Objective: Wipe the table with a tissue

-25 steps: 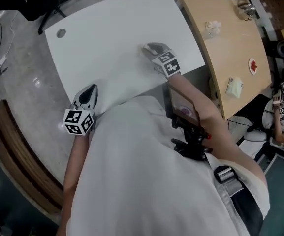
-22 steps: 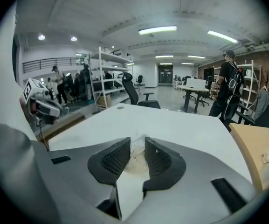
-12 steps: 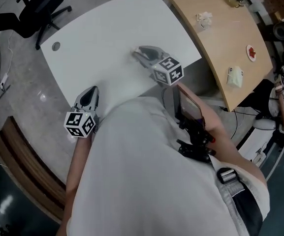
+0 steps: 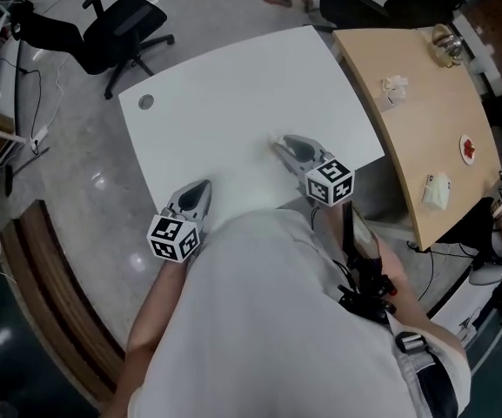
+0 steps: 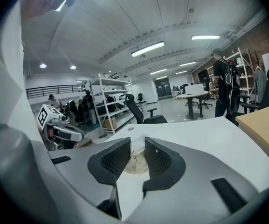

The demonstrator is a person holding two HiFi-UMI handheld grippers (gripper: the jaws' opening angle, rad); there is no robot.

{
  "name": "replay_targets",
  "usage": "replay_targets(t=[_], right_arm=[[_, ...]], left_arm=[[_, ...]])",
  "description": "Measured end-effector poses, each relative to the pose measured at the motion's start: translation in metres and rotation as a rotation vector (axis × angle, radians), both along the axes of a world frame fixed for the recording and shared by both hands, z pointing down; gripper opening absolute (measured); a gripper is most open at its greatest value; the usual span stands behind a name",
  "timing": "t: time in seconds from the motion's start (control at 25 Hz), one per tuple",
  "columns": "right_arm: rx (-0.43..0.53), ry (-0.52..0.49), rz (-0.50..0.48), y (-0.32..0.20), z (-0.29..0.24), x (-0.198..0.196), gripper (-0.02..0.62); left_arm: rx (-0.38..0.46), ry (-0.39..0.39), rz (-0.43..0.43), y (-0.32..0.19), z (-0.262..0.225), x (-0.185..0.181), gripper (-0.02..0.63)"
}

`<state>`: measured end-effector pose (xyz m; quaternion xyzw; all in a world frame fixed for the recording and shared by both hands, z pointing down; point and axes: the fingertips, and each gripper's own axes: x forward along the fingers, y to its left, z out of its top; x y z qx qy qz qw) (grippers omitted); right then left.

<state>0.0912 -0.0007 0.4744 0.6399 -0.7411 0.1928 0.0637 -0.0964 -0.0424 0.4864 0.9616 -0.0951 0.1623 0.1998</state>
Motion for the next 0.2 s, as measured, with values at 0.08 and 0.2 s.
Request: replay_targets(t=[0.08,0.2], right_arm=[[0.011,0.006,-0.018,-0.0025,-0.0027,-0.0042,0.097],[0.027,0.021,-0.051,-0.0067,-0.0061,-0.0107,0.097]], left_arm=[[0.005,0.002,-0.004,-0.0030,-0.0025,-0.0029,0.005],[0.012,0.002,-0.014,-0.0078,-0.0037,-0.0072,0.005]])
